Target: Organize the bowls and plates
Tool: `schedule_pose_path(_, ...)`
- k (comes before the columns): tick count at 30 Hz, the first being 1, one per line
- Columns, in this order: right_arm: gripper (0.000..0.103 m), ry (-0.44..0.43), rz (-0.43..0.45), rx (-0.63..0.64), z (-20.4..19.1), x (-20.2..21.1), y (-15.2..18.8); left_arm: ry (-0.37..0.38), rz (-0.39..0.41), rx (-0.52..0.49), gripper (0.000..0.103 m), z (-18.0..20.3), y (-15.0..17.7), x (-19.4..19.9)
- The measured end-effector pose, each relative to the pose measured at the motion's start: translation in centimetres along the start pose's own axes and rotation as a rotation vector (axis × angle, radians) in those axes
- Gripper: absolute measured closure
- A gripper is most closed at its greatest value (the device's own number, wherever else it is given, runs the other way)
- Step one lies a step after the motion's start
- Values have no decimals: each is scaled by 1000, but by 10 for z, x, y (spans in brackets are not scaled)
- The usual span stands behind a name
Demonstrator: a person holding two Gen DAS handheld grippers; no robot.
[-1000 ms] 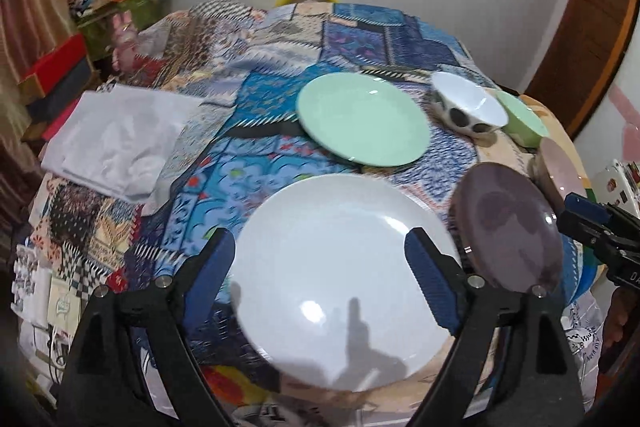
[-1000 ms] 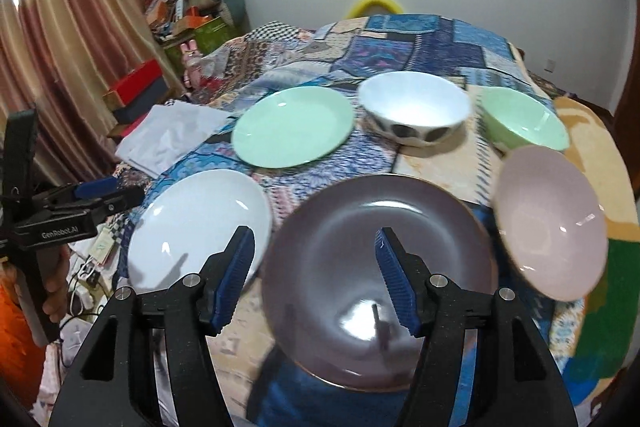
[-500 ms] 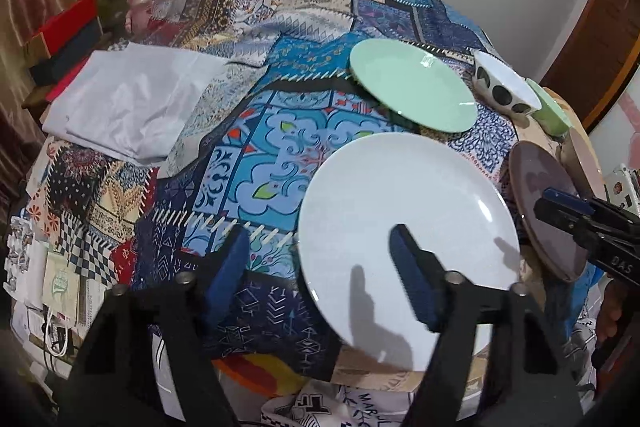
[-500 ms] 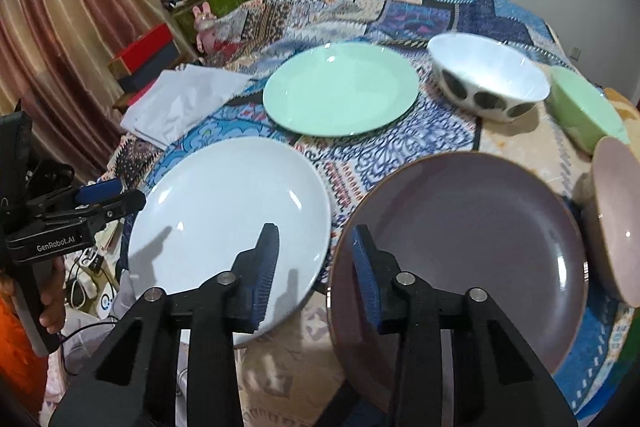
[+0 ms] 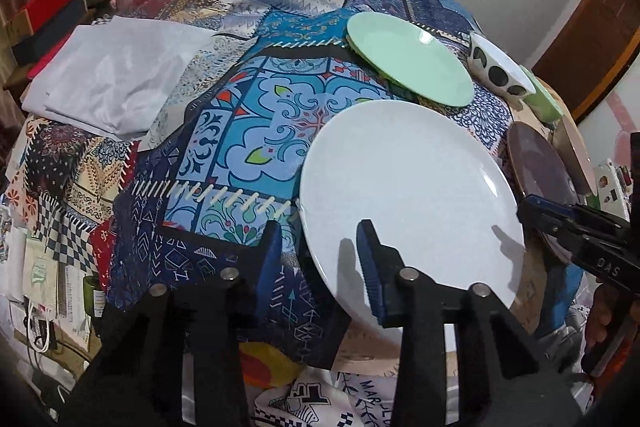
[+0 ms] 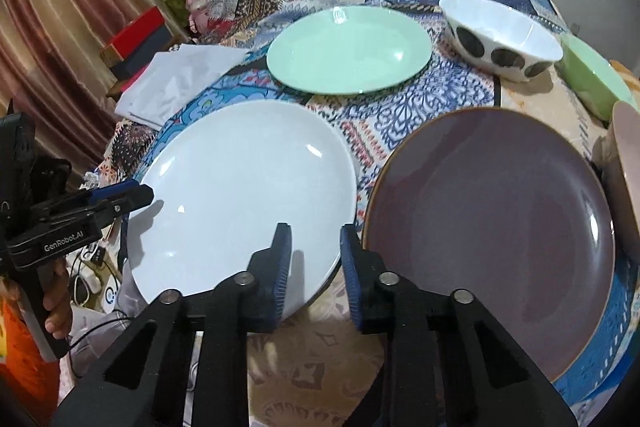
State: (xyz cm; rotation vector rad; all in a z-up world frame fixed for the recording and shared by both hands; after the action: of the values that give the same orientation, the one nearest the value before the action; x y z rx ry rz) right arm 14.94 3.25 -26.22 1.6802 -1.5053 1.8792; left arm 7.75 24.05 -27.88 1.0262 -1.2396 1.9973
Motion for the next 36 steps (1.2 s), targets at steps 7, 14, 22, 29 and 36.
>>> schedule_pose_path(7,82,46,-35,-16,-3,-5,9,18,-1,-14,66,0,5,4)
schedule_pose_path(14,82,70,-39,-11,-4,-7,6,38,-5,-7,66,-5,3,2)
schedule_pose_path(22,82,44,-29,-9,-11,-16,-6,44,-23,11,75,-16,-6,-6)
schedule_pose_path(29,82,32,-19,8,-18,-25,-14,33,-37,22,75,-28,-10,-9)
schedule_pose_path(36,82,-8,-44,-24,-18,-34,-7,29,-43,3,75,-29,-12,-15)
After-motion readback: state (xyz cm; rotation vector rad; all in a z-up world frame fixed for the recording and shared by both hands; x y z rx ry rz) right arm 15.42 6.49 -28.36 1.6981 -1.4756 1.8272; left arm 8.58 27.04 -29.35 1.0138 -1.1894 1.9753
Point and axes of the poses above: each gripper's, at about its wrist camera, not at the fingertips, and x roughly against the way its jaws point, z to its right, y to its underside, the point moved 4 cm from there along -x, roughly the way its jaws point, and after that the axes turned 6 degrees about x, right-handed, at the moved point
